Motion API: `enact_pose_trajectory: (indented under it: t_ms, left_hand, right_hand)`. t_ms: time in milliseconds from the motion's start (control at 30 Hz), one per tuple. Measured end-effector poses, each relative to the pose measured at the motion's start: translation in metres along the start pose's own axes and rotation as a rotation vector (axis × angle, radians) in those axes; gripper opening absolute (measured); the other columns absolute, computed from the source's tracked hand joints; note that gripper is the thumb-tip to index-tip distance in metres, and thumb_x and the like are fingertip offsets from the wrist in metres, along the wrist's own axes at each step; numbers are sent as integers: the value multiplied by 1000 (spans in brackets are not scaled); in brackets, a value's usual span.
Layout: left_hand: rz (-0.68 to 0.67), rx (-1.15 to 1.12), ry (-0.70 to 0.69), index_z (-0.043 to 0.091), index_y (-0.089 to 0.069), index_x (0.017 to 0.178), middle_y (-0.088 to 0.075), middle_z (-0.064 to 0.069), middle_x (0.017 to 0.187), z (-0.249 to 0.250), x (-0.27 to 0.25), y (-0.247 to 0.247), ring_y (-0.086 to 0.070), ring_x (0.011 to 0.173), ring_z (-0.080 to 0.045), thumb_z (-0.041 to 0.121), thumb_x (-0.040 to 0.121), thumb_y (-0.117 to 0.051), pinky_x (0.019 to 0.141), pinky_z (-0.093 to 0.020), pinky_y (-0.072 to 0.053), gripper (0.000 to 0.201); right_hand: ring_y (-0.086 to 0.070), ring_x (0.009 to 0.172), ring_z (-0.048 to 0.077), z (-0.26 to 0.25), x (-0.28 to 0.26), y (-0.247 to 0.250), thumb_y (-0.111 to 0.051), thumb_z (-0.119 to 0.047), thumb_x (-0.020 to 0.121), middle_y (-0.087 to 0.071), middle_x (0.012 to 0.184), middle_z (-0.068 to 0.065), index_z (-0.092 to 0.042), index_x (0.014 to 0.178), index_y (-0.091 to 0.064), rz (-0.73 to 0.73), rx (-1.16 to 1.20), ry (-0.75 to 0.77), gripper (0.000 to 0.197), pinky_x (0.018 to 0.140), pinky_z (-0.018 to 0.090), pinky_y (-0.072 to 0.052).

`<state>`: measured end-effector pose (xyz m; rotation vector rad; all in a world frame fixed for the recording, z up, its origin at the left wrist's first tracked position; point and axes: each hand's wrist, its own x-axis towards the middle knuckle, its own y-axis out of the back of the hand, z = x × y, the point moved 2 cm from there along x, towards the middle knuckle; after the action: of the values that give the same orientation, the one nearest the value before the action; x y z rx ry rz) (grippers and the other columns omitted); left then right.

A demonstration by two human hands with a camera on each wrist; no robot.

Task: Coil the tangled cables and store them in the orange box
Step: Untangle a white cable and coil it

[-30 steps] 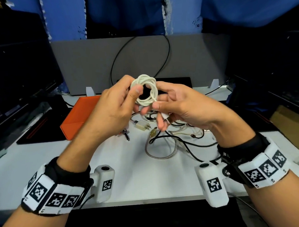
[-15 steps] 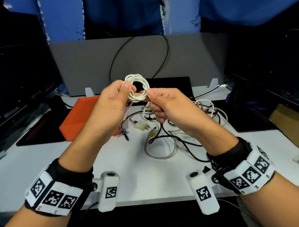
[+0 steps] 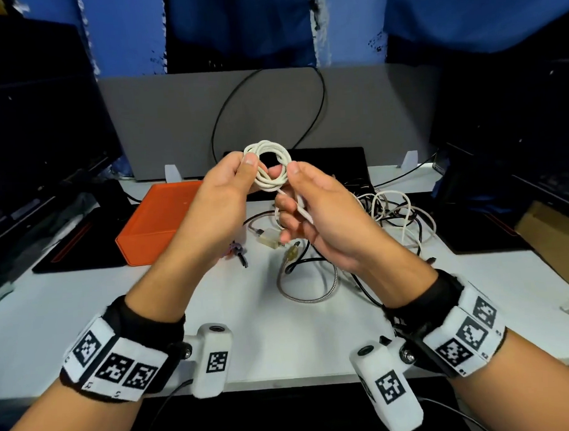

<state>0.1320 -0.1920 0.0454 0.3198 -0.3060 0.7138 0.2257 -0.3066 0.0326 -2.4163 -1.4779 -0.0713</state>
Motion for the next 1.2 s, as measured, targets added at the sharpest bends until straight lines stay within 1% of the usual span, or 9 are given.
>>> enact_pose_trajectory:
  t_ms: [100,233,333,467,600,767,1000,1133,1200]
  left_hand:
    - [186,116,-61,11,-61,102,-68,-15,102,2,-4,-6,-61,88,-24,45,106,-42,87,-37,-50,38]
    - [269,-61,-87,28,-58,108,-72,-2,104,2,-11,-16,-66,95,-26,50,100,-43,88,-51,-54,28]
    - [260,-132,-200,26,-47,129,-74,-3,113,8,-17,-19,-72,83,-28,48,103,-46,60,-38,-55,34]
    - [308,-102,-287,11,-60,88,-68,-12,84,17,-19,-13,-72,64,-30,38,106,-52,51,-30,-50,33]
    - [333,-264,-191,13,-50,65,-59,-15,67,14,-14,-4,-56,63,-38,42,105,-51,63,-43,-47,49]
    - [367,-589,100,16,-46,59,-52,-8,57,7,-11,-4,-54,49,-27,46,104,-51,51,-29,-47,55]
    - [343,-727,126,14,-51,64,-58,-8,67,4,-12,-6,-61,54,-26,53,103,-47,55,-29,-52,56]
    - [346,-753,167,14,-43,58,-46,-6,57,2,-10,-5,-55,49,-23,53,103,-48,52,-28,-50,60]
    - [263,-689,191,13,-46,61,-50,-8,60,2,-6,-4,-62,55,-26,56,102,-48,55,-32,-55,59]
  right_hand:
    - [-22,55,10,5,0,-5,-39,-34,113,-39,67,-5,-16,108,-61,-19,-46,-19,29,44,20,-25]
    - [-20,53,10,7,-5,-14,-38,-31,113,-39,65,-5,-17,95,-54,-24,-105,-10,28,46,22,-17]
    - [-22,48,8,8,-11,-25,-36,-29,114,-36,65,-2,-18,92,-52,-38,-104,-19,29,46,23,-15]
    - [-20,48,9,15,-20,-40,-34,-29,114,-33,63,0,-15,90,-44,-89,-89,-63,30,45,22,-14]
    - [-20,47,9,18,-23,-45,-36,-30,114,-33,65,0,-21,78,-42,-144,-157,-59,37,44,20,-14]
    - [-29,41,4,24,-24,-44,-40,-32,112,-40,64,-2,-18,83,-53,-114,-340,-9,35,40,17,-25]
    - [-30,40,4,26,-18,-39,-43,-30,111,-42,59,-6,-15,84,-55,-92,-339,1,34,40,18,-26]
    - [-30,39,5,26,-17,-37,-45,-31,111,-43,61,-1,-14,85,-57,-136,-389,-24,33,40,18,-26]
    - [-30,38,3,27,-14,-34,-45,-30,111,-45,56,-7,-13,86,-58,-121,-401,-8,33,39,16,-26]
